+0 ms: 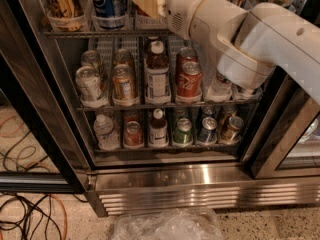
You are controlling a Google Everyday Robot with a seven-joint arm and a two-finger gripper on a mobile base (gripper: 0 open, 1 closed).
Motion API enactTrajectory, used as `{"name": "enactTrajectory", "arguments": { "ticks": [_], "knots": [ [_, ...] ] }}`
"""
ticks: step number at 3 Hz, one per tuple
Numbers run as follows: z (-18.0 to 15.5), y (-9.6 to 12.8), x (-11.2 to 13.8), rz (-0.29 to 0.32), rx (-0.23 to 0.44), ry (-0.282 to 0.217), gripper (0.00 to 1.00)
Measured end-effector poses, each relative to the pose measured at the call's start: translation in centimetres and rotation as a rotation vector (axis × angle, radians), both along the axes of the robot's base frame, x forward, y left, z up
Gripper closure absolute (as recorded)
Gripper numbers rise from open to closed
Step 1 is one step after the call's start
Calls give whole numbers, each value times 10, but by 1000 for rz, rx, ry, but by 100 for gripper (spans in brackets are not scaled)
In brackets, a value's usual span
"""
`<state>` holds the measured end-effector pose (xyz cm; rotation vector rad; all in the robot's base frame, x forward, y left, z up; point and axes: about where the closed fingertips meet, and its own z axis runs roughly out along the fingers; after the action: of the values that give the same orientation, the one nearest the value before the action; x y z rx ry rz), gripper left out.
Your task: Pick coke can from top shelf of fridge
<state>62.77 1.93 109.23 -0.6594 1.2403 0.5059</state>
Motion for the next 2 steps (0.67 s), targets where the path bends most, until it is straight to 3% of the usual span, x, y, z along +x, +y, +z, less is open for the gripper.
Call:
{"name": "enactTrajectory", "arguments": {
  "ticks": [2],
  "knots": [
    [-1, 1, -4, -5, -40, 1, 100]
  ]
}}
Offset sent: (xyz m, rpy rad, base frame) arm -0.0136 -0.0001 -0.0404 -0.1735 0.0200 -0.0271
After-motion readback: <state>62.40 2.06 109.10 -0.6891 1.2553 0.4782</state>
